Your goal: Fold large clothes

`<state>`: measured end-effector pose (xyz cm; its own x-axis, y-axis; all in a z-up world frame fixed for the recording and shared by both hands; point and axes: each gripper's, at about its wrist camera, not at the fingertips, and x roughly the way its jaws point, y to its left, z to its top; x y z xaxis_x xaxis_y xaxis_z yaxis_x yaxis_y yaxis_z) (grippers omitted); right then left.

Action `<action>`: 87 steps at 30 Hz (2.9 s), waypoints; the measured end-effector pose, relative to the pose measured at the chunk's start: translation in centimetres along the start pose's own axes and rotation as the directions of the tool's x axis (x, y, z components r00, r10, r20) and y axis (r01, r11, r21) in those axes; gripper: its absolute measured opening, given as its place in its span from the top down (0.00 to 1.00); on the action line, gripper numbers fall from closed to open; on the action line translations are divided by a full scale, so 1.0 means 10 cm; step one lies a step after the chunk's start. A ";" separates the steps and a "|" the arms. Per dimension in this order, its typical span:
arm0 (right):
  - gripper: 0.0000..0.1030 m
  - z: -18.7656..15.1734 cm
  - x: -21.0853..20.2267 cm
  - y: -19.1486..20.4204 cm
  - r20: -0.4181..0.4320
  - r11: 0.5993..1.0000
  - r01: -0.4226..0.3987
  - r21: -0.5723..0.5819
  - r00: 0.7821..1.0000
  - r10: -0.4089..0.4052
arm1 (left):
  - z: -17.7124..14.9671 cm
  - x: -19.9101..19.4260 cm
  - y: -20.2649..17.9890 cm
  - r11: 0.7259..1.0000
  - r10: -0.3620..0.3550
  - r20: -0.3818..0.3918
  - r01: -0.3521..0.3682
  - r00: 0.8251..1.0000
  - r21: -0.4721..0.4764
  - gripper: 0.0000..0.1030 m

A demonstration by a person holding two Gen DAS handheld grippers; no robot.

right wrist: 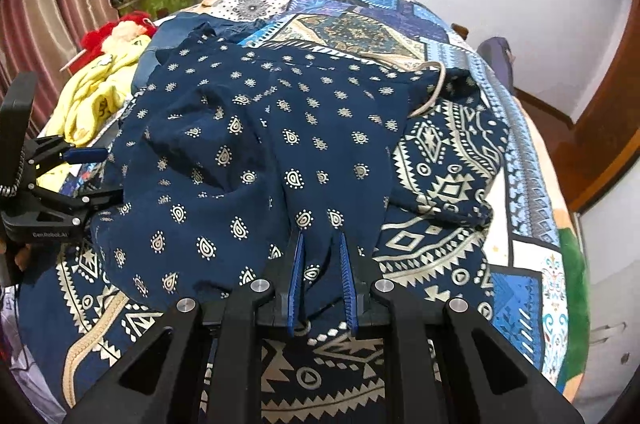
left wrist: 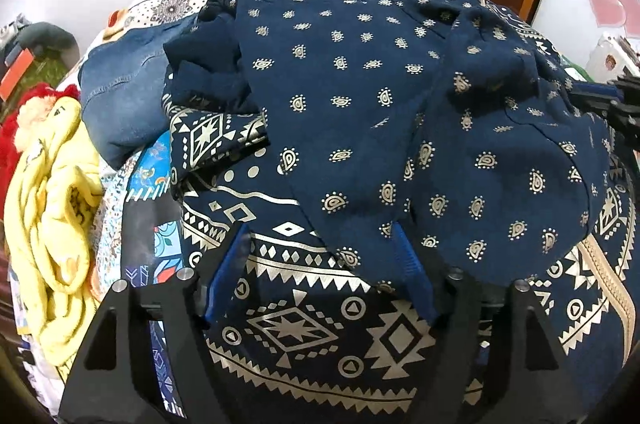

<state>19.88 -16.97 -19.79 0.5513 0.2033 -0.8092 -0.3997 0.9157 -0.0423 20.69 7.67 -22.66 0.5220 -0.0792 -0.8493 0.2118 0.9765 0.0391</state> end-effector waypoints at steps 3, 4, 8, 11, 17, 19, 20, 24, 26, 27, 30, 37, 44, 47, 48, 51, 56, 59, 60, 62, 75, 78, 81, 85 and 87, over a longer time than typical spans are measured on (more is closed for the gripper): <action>0.87 -0.05 -0.05 -0.05 0.000 1.000 0.017 0.008 1.000 -0.017 | 0.00 0.01 0.02 1.000 -0.013 0.001 0.013 1.000 -0.016 0.29; 0.74 -0.06 -0.07 -0.07 0.001 0.999 0.039 0.013 0.999 -0.039 | 0.01 0.03 0.02 1.000 -0.013 0.003 0.013 1.000 -0.017 0.28; 0.04 -0.17 -0.19 -0.28 0.057 0.974 0.216 0.074 0.974 -0.220 | 0.00 0.03 0.03 1.000 -0.014 0.007 0.014 1.000 -0.019 0.28; 0.04 -0.27 -0.15 -0.54 -0.018 0.973 0.185 0.141 0.983 -0.184 | 0.02 0.01 0.04 1.000 -0.017 0.002 0.017 1.000 -0.012 0.28; 0.04 -0.28 -0.23 -0.96 -0.018 0.953 0.102 0.285 0.995 -0.101 | 0.20 -0.25 0.24 0.997 -0.039 0.076 0.044 0.996 -0.065 0.28; 0.04 -0.16 -0.25 -1.10 0.007 0.939 0.094 0.330 0.995 -0.102 | 0.32 -0.35 0.38 0.994 -0.026 0.112 0.038 0.993 -0.100 0.28; 0.04 -0.13 -0.25 -1.14 0.013 0.935 0.088 0.344 0.995 -0.098 | 0.39 -0.38 0.47 0.992 -0.014 0.129 0.030 0.992 -0.121 0.28; 0.04 0.12 -0.15 -1.36 0.049 0.903 0.004 0.429 0.998 -0.028 | 0.63 -0.34 0.84 0.980 0.036 0.139 -0.008 0.990 -0.197 0.28; 0.04 0.22 -0.07 -1.42 0.052 0.897 -0.011 0.441 0.999 -0.013 | 0.70 -0.23 1.01 0.971 0.041 0.123 -0.010 0.992 -0.237 0.28; 0.04 0.30 0.00 -1.45 0.050 0.898 -0.019 0.439 0.999 -0.003 | 0.73 -0.17 1.09 0.966 0.040 0.112 -0.010 0.993 -0.259 0.28; 0.04 0.41 0.21 -1.51 0.027 0.899 -0.023 0.438 1.000 0.012 | 0.80 0.10 1.38 0.934 -0.011 0.076 0.038 0.997 -0.356 0.28; 0.09 0.57 0.82 -1.60 -0.049 0.887 -0.072 0.457 0.993 0.105 | 0.84 0.65 1.60 0.823 -0.218 0.067 0.221 0.974 -0.523 0.28; 0.41 0.79 1.14 -1.59 -0.036 0.898 -0.101 0.428 0.991 0.129 | 0.99 0.98 1.51 0.808 -0.273 0.067 0.266 0.960 -0.526 0.35; 0.65 0.93 1.29 -1.59 -0.036 0.887 -0.132 0.443 0.986 0.165 | 1.04 0.92 1.45 0.830 -0.260 0.095 0.273 0.961 -0.487 0.57; 0.68 0.97 1.33 -1.59 -0.033 0.883 -0.140 0.449 0.985 0.172 | 1.06 0.87 1.42 0.848 -0.229 0.100 0.249 0.968 -0.469 0.68; 0.85 1.13 1.31 -1.51 -0.020 0.903 -0.135 0.408 0.987 0.156 | 1.11 0.69 1.32 0.894 -0.114 0.097 0.144 0.989 -0.425 0.82; 0.91 1.57 1.01 -1.31 0.071 0.945 -0.165 0.283 0.986 0.151 | 1.23 0.35 1.28 0.942 -0.048 0.211 0.115 0.976 -0.315 0.84; 0.93 1.88 0.81 -1.19 0.138 0.960 -0.180 0.212 0.979 0.153 | 1.40 0.18 1.29 0.953 -0.015 0.236 0.085 0.972 -0.290 0.85; 0.93 1.97 0.76 -1.16 0.154 0.963 -0.176 0.203 0.977 0.146 | 1.47 0.10 1.30 0.954 -0.004 0.256 0.080 0.967 -0.289 0.86; 0.94 2.19 0.66 -1.14 0.197 0.970 -0.163 0.181 0.972 0.126 | 1.56 -0.06 1.31 0.956 0.045 0.300 0.046 0.953 -0.290 0.99; 0.93 1.76 0.85 -0.92 0.061 1.000 0.021 -0.007 0.998 -0.020 | 1.52 -0.13 1.89 0.927 0.038 0.278 0.070 0.960 -0.369 0.96; 0.93 1.40 1.22 -0.97 -0.100 0.996 0.080 -0.028 0.992 -0.083 | 1.31 0.09 1.82 0.927 0.007 0.190 0.065 0.982 -0.370 0.87; 0.93 1.13 1.29 -1.10 -0.103 0.995 0.101 -0.019 0.989 -0.102 | 1.13 0.29 1.78 0.918 -0.020 0.105 0.060 0.994 -0.393 0.50; 0.44 1.02 1.19 -1.27 -0.114 0.974 0.226 0.005 0.968 -0.224 | 0.93 0.42 1.72 0.904 -0.024 0.039 0.038 0.999 -0.425 0.37; 0.00 0.96 1.16 -1.33 -0.079 0.924 0.383 -0.028 0.920 -0.384 | 0.87 0.44 1.71 0.903 -0.040 0.020 0.045 0.999 -0.428 0.37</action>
<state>38.57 -23.45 -23.01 0.6030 -0.1914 -0.7744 -0.1789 0.9136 -0.3651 33.82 22.23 -21.15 0.5296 -0.1225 -0.8393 -0.1385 0.9637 -0.2281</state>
